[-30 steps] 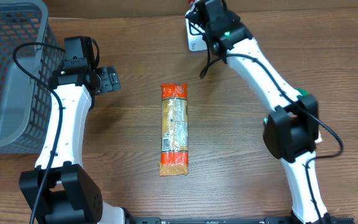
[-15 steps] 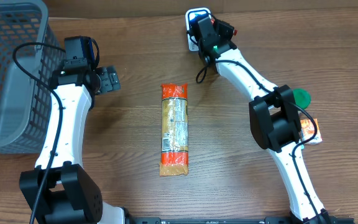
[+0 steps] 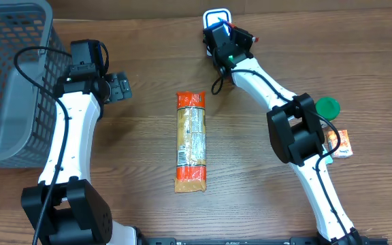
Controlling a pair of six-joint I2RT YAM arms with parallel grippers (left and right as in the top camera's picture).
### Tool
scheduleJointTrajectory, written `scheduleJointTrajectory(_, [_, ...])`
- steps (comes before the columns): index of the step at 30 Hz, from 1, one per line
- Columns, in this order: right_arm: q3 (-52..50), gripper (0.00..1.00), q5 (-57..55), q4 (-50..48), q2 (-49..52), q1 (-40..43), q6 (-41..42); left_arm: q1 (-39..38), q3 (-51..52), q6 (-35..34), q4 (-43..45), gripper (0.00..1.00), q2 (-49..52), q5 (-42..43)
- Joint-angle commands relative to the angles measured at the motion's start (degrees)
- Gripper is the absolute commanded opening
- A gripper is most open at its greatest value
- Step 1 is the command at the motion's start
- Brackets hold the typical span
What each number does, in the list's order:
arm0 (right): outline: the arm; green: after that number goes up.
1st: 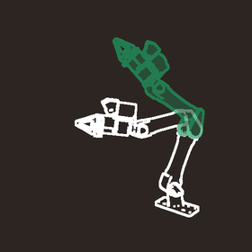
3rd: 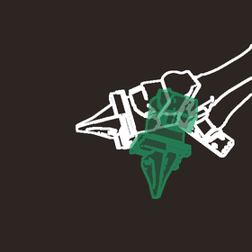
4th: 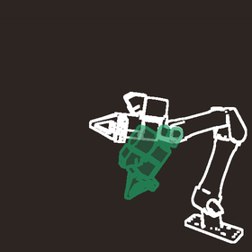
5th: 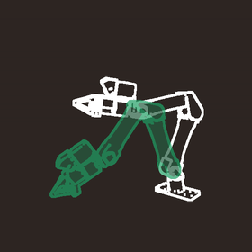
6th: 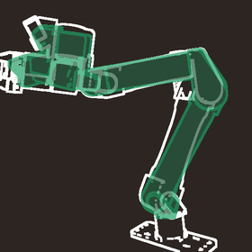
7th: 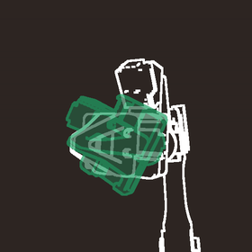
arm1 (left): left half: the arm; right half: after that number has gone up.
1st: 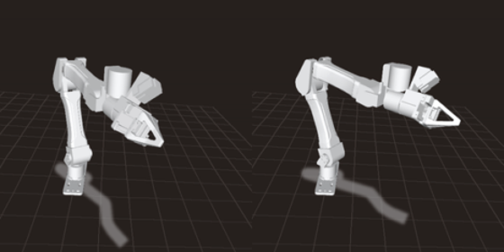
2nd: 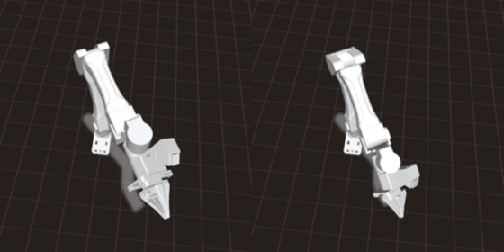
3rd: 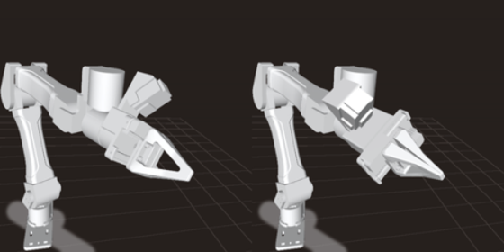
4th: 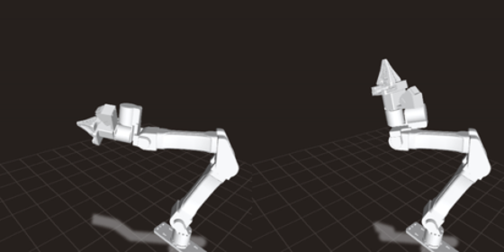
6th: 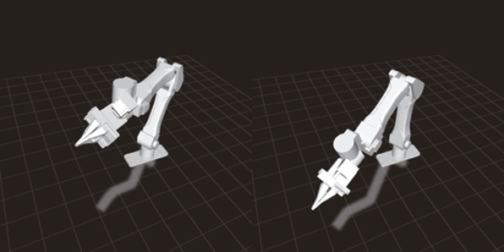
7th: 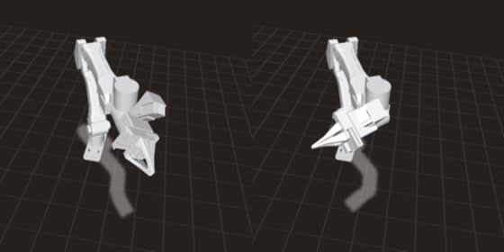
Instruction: Scan the item barcode
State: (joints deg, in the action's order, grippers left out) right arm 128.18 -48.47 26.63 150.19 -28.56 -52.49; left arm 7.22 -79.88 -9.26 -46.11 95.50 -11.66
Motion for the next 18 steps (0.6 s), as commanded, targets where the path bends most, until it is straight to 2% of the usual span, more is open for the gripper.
scheduleJointTrajectory(1, [0.44, 0.04, -1.03, -0.17, -0.04, -0.66, 0.59, -0.11, -0.92, -0.15, 0.02, 1.0, 0.07, -0.35])
scheduleJointTrajectory(6, [0.46, 0.04, -1.07, -0.17, -0.09, -1.29, 0.74, -0.11, -0.92, -0.15, 0.02, 1.0, 0.07, -0.35])
scheduleJointTrajectory(10, [0.48, 0.04, -1.84, 1.03, -2.16, -1.4, 4.26, -0.11, -0.9, -0.15, 0.02, 1.0, 0.07, -0.35])
scheduleJointTrajectory(14, [0.48, 0.04, 0.61, 6.51, -7.91, -1.38, 8.15, -0.11, -0.92, -0.15, 0.02, 1.0, 0.07, -0.35])
scheduleJointTrajectory(18, [0.48, 0.04, 5.29, 13.79, -16.09, -1.38, 15.5, -0.11, -0.92, -0.17, 0.0, 1.0, 0.07, -0.35])
